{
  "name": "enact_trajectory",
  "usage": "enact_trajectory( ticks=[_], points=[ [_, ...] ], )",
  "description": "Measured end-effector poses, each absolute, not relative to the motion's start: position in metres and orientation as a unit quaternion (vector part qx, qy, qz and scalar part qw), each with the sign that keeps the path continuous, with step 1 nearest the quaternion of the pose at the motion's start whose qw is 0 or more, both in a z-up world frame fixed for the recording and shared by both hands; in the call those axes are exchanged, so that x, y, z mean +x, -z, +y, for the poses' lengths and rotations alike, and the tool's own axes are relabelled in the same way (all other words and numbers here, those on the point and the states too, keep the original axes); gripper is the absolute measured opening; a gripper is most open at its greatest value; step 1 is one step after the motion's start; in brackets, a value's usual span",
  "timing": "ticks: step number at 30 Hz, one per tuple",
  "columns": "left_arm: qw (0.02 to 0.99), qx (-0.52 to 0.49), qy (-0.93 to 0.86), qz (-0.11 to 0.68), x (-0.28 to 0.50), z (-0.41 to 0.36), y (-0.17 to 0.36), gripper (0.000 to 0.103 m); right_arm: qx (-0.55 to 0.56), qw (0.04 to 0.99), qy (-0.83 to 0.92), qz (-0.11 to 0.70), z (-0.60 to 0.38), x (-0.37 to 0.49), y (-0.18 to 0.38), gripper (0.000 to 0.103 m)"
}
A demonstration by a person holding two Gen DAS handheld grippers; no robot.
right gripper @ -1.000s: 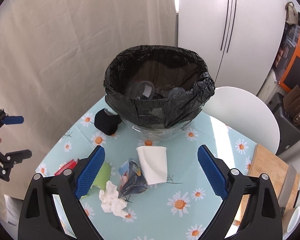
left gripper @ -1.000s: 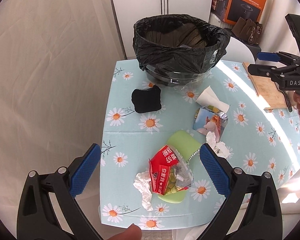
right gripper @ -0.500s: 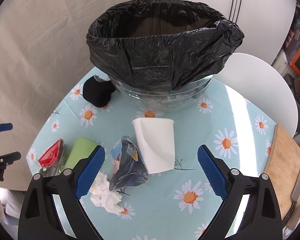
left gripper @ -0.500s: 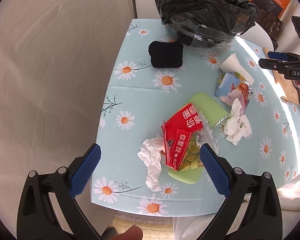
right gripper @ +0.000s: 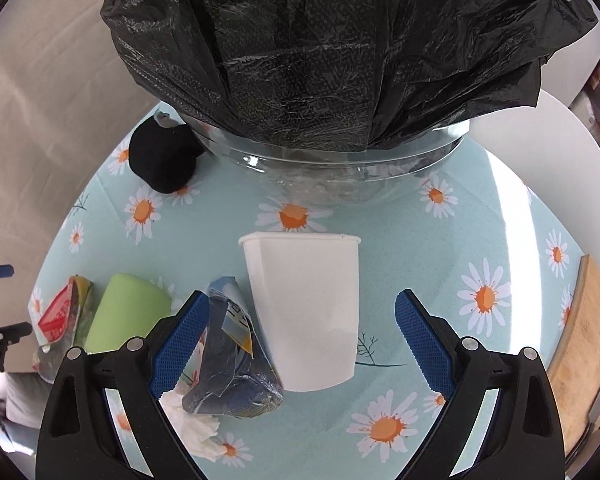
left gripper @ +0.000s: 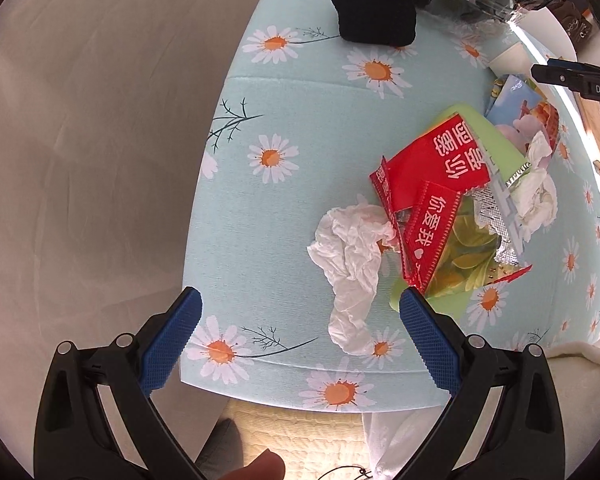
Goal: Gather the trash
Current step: 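Grasp the white paper cup with the right tool while the left tool grasps a tissue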
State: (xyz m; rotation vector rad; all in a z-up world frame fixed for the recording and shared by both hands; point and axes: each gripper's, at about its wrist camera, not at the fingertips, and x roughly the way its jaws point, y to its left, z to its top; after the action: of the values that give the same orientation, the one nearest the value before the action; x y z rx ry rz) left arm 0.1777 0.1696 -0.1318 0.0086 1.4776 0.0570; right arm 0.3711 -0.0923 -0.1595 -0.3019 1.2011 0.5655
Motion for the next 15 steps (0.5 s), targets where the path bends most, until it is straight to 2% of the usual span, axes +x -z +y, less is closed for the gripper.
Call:
enact_trajectory(
  ticks=[12, 14, 15],
  points=[
    [0.693, 0.021, -0.008, 0.720, 0.200, 0.167, 0.186, 0.096, -0.143, 0.758, -0.268, 0.577, -0.088, 0.391, 0.186, 0.089],
    [0.688, 0.019, -0.008, 0.725, 0.204, 0.168, 0.191, 0.092, -0.140, 0.757, -0.271, 0.578, -0.087, 0.393, 0.188, 0.089],
    [0.685, 0.019, -0.009, 0.728, 0.206, 0.169, 0.192, 0.084, -0.136, 0.756, -0.273, 0.579, -0.086, 0.394, 0.189, 0.089]
  ],
)
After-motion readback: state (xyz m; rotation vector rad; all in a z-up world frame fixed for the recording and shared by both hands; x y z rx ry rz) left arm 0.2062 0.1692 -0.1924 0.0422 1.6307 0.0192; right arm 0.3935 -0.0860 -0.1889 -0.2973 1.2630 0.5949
